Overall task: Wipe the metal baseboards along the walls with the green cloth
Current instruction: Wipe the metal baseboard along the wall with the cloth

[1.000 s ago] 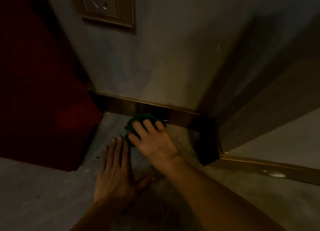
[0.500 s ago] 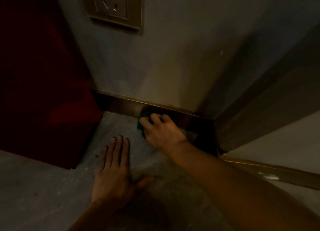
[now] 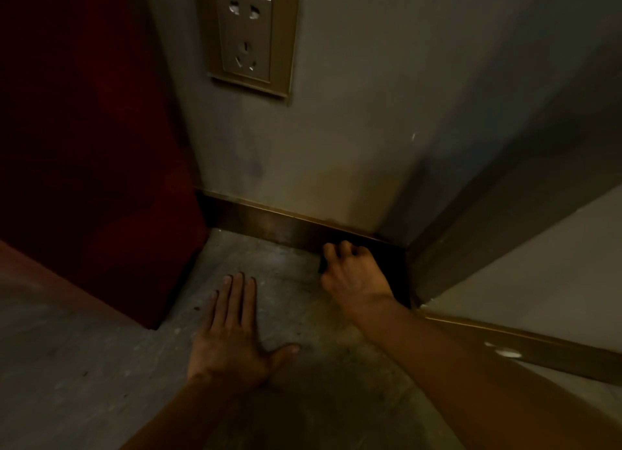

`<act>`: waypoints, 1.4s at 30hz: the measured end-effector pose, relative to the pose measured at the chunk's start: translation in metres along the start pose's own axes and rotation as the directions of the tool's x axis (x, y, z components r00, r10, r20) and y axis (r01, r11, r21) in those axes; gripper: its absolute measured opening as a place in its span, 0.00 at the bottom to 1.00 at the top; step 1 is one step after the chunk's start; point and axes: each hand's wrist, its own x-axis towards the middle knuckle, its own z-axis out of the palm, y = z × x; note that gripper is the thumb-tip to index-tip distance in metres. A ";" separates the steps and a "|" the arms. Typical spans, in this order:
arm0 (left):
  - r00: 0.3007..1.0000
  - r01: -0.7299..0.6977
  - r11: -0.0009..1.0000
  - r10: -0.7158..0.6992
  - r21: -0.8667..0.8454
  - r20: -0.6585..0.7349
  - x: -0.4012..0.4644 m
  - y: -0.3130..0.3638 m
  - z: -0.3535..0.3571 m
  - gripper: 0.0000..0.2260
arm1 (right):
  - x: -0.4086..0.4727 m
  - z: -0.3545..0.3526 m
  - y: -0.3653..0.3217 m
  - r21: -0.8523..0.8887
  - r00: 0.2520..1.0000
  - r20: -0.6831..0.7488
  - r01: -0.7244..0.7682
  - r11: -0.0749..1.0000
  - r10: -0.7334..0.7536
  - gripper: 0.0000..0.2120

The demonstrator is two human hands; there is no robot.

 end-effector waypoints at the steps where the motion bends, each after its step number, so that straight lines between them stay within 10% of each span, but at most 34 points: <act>1: 1.000 0.005 1.000 -0.005 -0.004 0.022 0.001 0.000 -0.001 0.59 | -0.003 0.000 0.002 -0.009 1.000 0.018 -0.015 1.000 0.015 0.17; 15: 0.963 -0.043 0.999 0.034 0.028 0.268 0.003 -0.007 -0.043 0.59 | -0.119 -0.040 0.054 0.611 0.960 -0.180 -0.062 0.789 0.215 0.20; 24: 0.965 -0.234 0.957 0.250 -0.174 0.076 -0.005 0.038 -0.069 0.55 | -0.192 -0.010 0.049 0.768 0.932 -0.155 -0.094 0.633 0.326 0.23; 30: 0.803 -0.535 0.682 0.593 -0.499 -0.050 -0.027 0.094 -0.088 0.56 | -0.203 -0.017 0.038 0.932 0.880 -0.183 0.014 0.362 0.438 0.21; 34: 0.806 -0.552 0.623 0.570 -0.555 -0.162 -0.035 0.103 -0.101 0.44 | -0.207 -0.015 0.032 0.955 0.899 -0.208 0.103 0.277 0.385 0.22; 38: 0.758 -0.641 0.631 0.610 -0.437 -0.230 -0.045 0.095 -0.109 0.24 | -0.208 -0.012 0.027 0.946 0.916 -0.225 0.123 0.301 0.332 0.23; 42: 0.732 -0.681 0.679 0.649 -0.275 -0.209 -0.049 0.091 -0.111 0.25 | -0.210 -0.005 0.022 0.946 0.907 -0.207 0.090 0.313 0.366 0.26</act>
